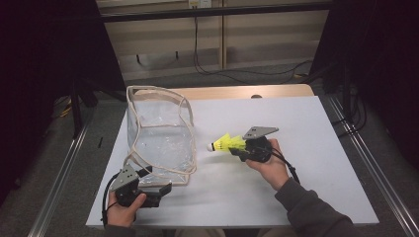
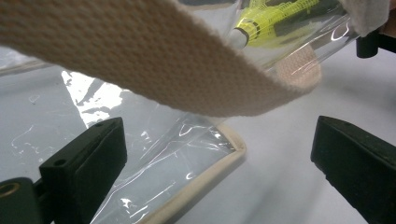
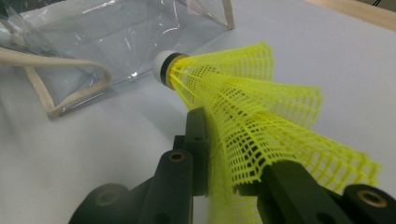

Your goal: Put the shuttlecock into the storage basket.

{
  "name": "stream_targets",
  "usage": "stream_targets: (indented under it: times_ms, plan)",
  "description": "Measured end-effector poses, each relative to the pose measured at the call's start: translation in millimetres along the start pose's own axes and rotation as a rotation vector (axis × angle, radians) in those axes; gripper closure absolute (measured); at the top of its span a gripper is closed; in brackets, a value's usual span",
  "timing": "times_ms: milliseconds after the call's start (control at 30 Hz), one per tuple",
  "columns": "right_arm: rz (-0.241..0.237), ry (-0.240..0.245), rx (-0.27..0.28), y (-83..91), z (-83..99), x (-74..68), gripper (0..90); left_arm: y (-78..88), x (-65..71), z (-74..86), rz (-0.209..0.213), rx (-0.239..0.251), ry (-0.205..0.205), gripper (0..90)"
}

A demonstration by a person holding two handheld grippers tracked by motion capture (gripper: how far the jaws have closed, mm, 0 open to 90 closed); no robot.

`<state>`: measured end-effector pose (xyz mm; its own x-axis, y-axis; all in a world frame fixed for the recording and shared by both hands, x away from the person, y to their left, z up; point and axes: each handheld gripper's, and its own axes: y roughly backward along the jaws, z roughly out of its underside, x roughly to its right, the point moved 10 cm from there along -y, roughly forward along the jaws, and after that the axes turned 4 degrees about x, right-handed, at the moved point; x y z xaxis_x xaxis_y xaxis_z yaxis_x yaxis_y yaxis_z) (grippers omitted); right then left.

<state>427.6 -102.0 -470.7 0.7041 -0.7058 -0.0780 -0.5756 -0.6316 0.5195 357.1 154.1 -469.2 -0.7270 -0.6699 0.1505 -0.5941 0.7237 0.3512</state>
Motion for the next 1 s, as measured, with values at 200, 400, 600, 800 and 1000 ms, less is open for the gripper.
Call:
stream_targets:
  times_ms: [200,400,600,800,1000]
  plan:
    - [-0.015,-0.004,-0.006,3.4,-3.9,-0.3,79.7,-0.4,-0.1,-0.1,0.0,0.002,0.0,3.5]
    - [-0.029,-0.006,-0.013,7.4,-7.9,0.2,79.7,-0.6,-0.2,-0.1,-0.001,0.003,0.001,3.5]
    - [-0.031,0.0,-0.014,10.4,-13.7,1.3,79.7,-0.5,-0.4,0.0,0.001,0.001,0.001,3.5]
    - [-0.037,0.012,-0.014,12.8,-21.5,0.8,79.7,-0.6,-0.2,-0.2,0.001,0.004,0.005,3.5]
    - [-0.04,0.022,-0.009,15.3,-29.4,0.9,79.7,-0.7,-0.3,-0.3,0.001,0.004,0.005,3.5]
